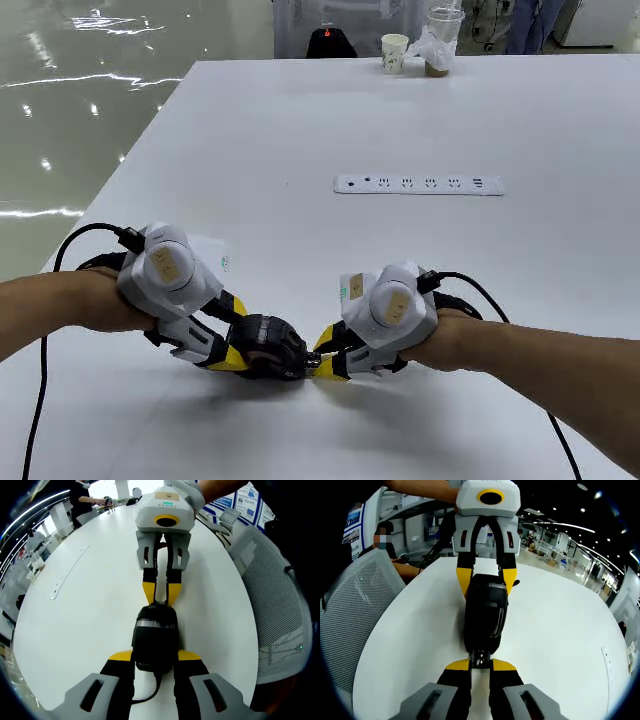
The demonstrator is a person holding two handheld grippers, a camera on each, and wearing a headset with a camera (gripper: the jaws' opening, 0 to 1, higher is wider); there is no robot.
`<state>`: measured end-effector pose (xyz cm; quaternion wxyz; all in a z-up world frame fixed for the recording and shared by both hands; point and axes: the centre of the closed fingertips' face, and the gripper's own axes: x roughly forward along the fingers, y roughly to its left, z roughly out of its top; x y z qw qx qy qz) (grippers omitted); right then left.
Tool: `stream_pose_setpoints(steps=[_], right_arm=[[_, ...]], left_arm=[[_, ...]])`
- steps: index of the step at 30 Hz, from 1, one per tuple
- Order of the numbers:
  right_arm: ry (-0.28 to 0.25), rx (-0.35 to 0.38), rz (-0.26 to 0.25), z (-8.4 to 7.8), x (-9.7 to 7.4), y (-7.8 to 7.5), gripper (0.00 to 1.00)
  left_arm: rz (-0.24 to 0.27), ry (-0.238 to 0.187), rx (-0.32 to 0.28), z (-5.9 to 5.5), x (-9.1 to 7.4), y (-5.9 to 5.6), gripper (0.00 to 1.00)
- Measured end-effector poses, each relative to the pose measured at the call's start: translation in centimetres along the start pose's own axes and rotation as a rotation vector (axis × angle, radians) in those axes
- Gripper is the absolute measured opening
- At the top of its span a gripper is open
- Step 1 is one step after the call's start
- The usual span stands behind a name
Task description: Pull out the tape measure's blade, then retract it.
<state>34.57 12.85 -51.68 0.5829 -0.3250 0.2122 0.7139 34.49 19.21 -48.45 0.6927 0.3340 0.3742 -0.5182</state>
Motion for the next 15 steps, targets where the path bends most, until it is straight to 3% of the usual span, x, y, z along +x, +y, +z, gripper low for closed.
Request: stream_pose_setpoints(steps=[15], right_arm=[[0.013, 0.001, 0.003, -0.70, -0.78, -0.07, 0.09]], left_arm=[[-0.006, 0.033, 0.004, -0.11, 0.01, 0.14, 0.23]])
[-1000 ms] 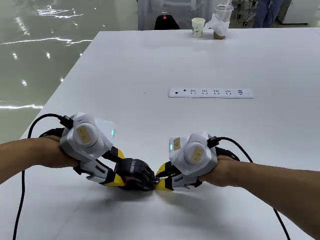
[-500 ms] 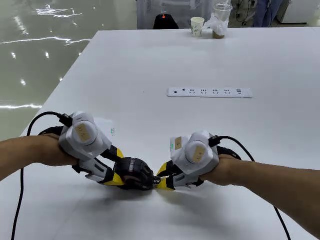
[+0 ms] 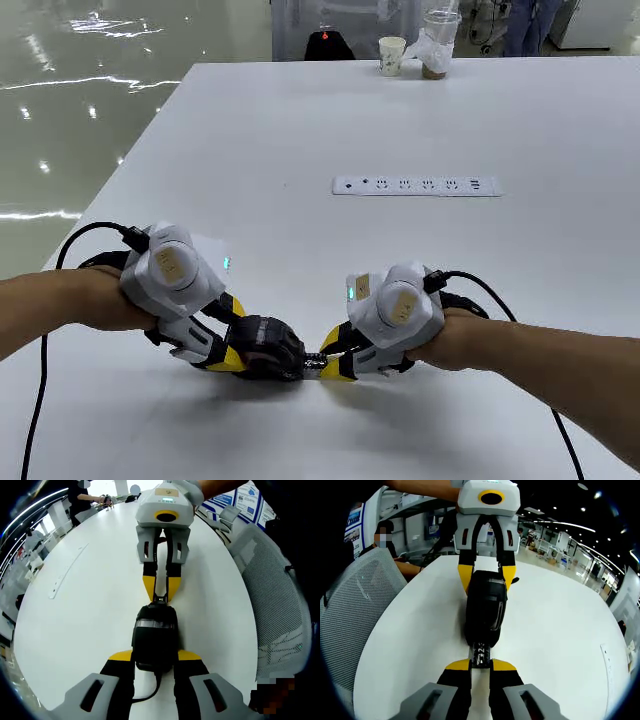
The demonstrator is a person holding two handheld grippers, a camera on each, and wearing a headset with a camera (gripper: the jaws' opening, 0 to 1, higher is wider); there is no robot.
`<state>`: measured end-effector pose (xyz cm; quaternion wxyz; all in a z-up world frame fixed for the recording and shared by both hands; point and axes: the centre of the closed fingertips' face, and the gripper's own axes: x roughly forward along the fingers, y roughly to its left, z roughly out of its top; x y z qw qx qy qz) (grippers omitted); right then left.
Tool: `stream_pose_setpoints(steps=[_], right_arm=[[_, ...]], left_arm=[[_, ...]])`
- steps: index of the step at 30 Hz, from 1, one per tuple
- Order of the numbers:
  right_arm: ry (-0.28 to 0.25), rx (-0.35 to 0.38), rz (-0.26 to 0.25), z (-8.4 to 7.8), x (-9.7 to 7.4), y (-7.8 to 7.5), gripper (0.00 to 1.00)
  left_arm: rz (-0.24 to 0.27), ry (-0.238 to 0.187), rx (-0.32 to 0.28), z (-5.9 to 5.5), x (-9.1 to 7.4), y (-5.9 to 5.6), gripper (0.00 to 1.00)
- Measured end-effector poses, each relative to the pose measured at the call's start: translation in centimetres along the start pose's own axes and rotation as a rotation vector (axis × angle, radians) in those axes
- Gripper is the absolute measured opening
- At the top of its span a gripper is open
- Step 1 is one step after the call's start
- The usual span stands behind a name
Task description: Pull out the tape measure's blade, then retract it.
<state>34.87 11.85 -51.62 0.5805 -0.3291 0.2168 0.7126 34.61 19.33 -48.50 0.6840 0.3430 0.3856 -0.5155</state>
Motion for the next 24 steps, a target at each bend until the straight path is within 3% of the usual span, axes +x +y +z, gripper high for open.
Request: stream_pose_setpoints(steps=[24], right_arm=[[0.024, 0.018, -0.003, -2.3, -2.1, 0.0, 0.09]], left_arm=[[-0.010, 0.028, -0.004, 0.1, 0.1, 0.1, 0.24]])
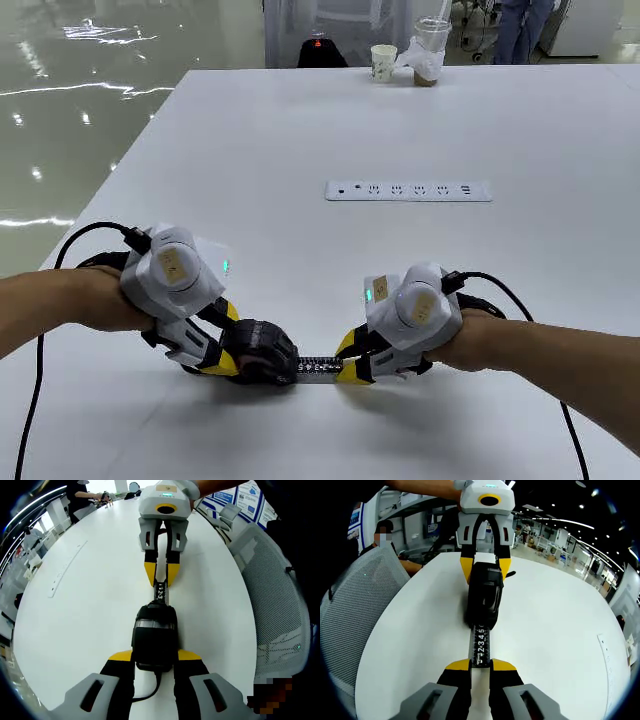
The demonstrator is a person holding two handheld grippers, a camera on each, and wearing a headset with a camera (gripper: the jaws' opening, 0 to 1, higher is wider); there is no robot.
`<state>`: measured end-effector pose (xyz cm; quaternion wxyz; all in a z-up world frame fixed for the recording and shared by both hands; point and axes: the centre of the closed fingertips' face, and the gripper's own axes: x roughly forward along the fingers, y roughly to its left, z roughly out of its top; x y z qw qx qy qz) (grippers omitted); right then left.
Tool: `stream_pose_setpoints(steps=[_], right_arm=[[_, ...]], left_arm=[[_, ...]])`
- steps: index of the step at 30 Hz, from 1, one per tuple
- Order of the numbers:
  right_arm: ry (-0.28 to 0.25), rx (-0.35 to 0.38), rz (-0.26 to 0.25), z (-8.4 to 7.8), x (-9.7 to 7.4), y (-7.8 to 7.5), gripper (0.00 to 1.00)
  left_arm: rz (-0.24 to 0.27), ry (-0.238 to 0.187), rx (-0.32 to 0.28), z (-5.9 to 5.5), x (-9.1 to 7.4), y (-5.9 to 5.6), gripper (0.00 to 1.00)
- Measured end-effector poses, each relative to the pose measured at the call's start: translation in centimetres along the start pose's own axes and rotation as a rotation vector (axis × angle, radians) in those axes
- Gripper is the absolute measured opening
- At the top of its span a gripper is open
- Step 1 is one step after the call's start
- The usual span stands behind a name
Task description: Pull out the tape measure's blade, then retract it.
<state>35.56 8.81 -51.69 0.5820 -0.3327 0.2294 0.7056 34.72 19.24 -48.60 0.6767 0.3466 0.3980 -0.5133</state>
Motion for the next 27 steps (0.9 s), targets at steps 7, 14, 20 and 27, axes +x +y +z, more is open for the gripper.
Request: stream_pose_setpoints(steps=[7, 14, 20, 27], right_arm=[[0.004, 0.009, -0.004, -0.8, -0.7, 0.1, 0.09], [0.012, 0.015, -0.006, -1.5, -1.3, 0.2, 0.09], [0.016, 0.021, -0.007, -2.0, -1.7, 0.2, 0.09], [0.024, 0.035, -0.007, -2.9, -2.4, 0.3, 0.09]], left_arm=[[-0.001, 0.001, -0.005, 0.0, 0.0, 0.0, 0.24], [-0.001, 0.004, -0.008, 0.1, 0.0, 0.0, 0.24], [-0.002, 0.006, -0.008, 0.1, 0.0, 0.0, 0.24], [-0.006, 0.009, -0.011, 0.1, 0.0, 0.1, 0.24]])
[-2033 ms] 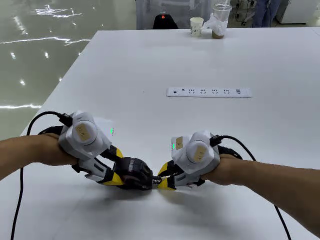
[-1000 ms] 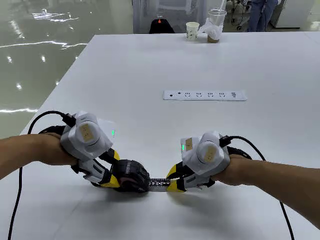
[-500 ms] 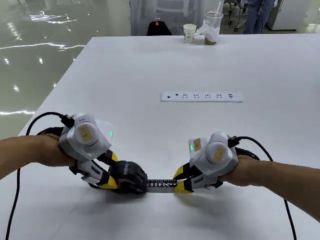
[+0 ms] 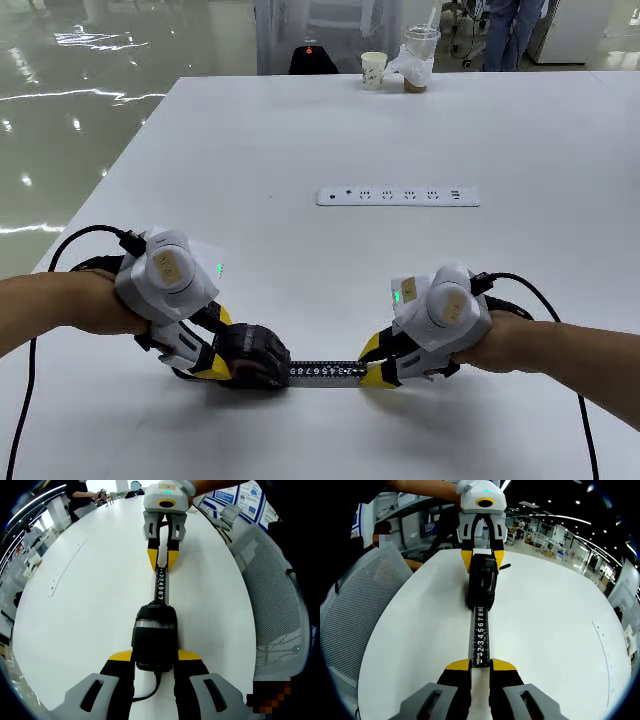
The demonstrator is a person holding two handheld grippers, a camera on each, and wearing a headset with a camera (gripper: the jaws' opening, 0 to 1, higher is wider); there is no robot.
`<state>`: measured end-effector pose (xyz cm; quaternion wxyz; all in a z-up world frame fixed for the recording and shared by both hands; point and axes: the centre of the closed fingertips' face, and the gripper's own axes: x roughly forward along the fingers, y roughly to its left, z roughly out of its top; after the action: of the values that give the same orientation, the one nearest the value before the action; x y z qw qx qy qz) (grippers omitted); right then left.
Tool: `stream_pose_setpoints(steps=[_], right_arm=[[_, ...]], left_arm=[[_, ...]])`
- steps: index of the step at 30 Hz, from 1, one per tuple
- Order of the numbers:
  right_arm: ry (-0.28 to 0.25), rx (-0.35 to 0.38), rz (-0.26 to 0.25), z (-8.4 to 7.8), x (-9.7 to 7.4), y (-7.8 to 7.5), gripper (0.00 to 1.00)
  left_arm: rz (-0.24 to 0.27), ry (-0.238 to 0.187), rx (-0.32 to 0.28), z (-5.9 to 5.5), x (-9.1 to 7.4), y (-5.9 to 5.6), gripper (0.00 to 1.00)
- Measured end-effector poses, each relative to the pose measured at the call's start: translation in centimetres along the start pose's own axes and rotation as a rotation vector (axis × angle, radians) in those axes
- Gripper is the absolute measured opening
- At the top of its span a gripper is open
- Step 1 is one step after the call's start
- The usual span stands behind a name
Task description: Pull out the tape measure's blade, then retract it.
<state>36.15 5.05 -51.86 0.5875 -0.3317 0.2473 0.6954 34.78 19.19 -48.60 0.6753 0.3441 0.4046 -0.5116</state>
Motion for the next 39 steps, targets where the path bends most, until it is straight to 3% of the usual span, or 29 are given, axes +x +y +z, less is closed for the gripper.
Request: stream_pose_setpoints(steps=[39], right_arm=[[0.052, 0.036, 0.009, -3.8, -3.7, 0.4, 0.09]], left_arm=[[-0.007, 0.011, 0.000, 0.2, -0.1, -0.2, 0.24]])
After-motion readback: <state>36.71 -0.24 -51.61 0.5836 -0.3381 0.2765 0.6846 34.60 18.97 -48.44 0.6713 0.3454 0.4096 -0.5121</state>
